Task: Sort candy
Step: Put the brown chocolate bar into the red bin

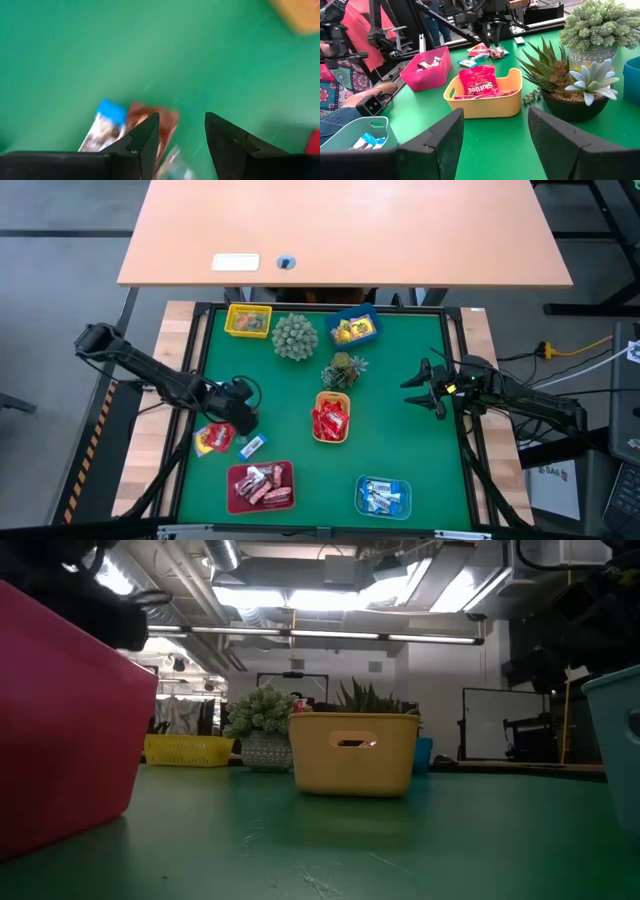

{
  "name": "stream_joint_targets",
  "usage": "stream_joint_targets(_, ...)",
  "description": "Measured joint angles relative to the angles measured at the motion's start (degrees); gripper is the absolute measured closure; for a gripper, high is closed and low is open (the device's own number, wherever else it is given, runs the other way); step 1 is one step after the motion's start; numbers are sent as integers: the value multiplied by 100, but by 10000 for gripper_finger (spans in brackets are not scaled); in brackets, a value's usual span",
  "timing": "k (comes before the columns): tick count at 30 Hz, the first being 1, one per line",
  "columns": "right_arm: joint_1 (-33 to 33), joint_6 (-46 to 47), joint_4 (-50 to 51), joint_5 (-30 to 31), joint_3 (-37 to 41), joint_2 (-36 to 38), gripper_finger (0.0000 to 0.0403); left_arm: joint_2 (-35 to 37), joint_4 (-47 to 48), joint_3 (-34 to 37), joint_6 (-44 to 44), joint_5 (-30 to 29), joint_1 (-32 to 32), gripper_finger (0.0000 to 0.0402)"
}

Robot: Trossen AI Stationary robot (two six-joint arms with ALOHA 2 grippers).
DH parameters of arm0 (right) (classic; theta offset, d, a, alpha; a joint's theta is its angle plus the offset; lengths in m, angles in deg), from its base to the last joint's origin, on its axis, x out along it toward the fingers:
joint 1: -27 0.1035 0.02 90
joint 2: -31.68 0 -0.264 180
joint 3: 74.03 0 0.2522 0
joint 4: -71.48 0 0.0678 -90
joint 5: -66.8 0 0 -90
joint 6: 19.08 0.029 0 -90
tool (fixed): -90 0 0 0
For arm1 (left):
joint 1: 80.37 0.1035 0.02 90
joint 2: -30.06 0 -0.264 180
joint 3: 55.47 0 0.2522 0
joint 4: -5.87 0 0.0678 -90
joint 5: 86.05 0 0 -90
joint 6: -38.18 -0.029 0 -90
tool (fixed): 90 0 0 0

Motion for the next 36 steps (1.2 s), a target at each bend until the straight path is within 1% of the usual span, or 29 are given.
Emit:
stream_joint_targets(4,0,0,7,0,0,0,182,-42,235,0,39,325,-4,257)
stream_joint_targets(8,0,-2,34,0,0,0,182,-37,220,0,39,395,-7,257)
stream_joint_targets(11,0,-2,31,0,0,0,182,-37,254,0,-37,362,-7,257)
stream_joint_targets(16,0,-2,31,0,0,0,182,-37,467,0,-42,38,-7,257)
stream_joint_targets(20,0,-2,31,0,0,0,182,-95,471,0,-55,-12,-7,257)
stream_joint_targets(25,0,-2,31,0,0,0,182,-453,451,0,-55,-6,-87,257)
stream_joint_targets(32,0,-2,84,0,0,0,182,-1081,158,0,-57,-14,-197,257)
stream_joint_targets(36,1,-2,165,0,0,0,182,-1277,142,-12,-57,-33,-197,257)
